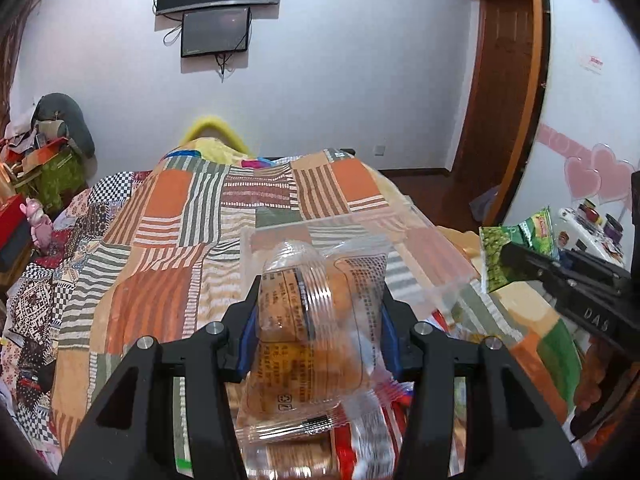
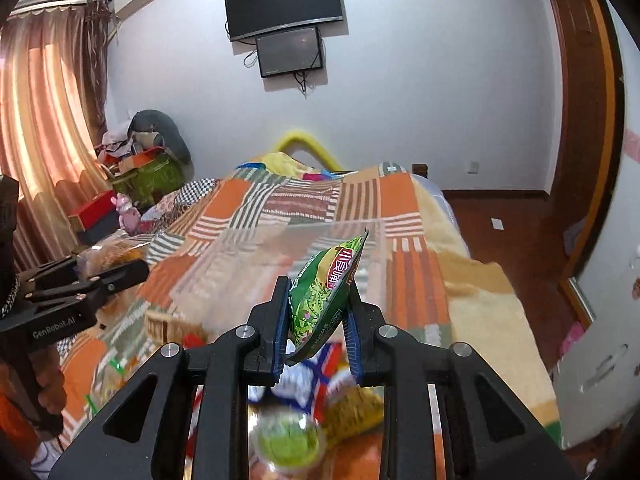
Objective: Organize snacks
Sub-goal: 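Drop the pastry bag into the box with the left tool while the right tool drops the packet, then grasp the cake bag with green trim with the left tool while the right tool grasps the jelly cup, then lower the cake bag into the box with the left tool while the right tool places the jelly cup in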
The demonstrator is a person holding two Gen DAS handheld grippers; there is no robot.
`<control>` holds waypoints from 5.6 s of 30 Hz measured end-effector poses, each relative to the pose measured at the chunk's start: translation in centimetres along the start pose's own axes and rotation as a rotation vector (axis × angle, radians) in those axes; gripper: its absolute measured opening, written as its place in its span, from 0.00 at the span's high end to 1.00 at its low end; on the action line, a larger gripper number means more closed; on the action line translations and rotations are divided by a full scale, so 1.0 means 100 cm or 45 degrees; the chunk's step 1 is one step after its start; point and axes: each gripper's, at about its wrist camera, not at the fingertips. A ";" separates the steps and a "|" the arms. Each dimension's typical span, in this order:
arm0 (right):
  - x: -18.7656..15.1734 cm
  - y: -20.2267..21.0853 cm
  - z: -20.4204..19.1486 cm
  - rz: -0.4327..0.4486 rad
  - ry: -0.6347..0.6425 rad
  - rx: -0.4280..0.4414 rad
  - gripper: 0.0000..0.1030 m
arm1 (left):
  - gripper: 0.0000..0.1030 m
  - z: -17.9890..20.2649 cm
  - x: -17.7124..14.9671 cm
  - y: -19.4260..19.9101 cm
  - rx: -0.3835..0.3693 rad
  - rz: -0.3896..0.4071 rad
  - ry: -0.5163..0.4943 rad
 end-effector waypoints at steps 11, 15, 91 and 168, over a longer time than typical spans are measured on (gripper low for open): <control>0.012 -0.057 0.009 -0.094 -0.018 -0.011 0.78 | 0.52 0.009 0.025 -0.073 0.034 -0.116 -0.004; 0.012 -0.076 0.012 -0.158 -0.019 -0.009 0.78 | 0.52 0.012 0.026 -0.101 0.025 -0.193 -0.003; -0.096 -0.016 -0.003 -0.437 -0.142 0.049 0.45 | 0.31 -0.082 -0.183 -0.012 -0.033 -0.485 0.133; 0.006 -0.073 0.035 -0.235 -0.040 0.010 0.48 | 0.41 0.038 0.029 -0.134 -0.106 -0.287 -0.010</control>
Point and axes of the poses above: each gripper's, at about its wrist camera, not at the fingertips, and y roughly against the way its jaws point, z to its right, x to its top, and after that the axes turned 7 degrees about x, right-handed
